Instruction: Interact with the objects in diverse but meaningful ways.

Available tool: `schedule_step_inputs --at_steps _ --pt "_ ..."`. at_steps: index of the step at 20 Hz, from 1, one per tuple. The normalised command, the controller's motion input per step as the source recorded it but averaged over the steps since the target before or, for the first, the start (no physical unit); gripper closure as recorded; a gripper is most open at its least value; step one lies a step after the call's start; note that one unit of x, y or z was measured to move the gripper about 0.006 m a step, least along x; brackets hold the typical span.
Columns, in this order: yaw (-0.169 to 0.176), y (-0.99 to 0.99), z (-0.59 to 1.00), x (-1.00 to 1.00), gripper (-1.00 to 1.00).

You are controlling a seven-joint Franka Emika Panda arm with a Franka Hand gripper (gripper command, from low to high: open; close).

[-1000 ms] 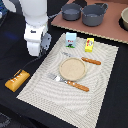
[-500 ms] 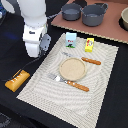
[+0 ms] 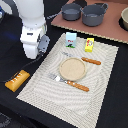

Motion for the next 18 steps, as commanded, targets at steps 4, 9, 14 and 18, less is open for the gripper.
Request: schedule_step_inputs --at_steps 4,9,14,18 --pt "-0.001 -0.18 1.00 0.27 1.00" --pt "-0.101 -0.29 0.67 0.70 1.00" --pt "-0.146 -0.35 -0.01 0.71 1.00" --pt "-0.094 -0.28 -0.03 0.70 1.00"
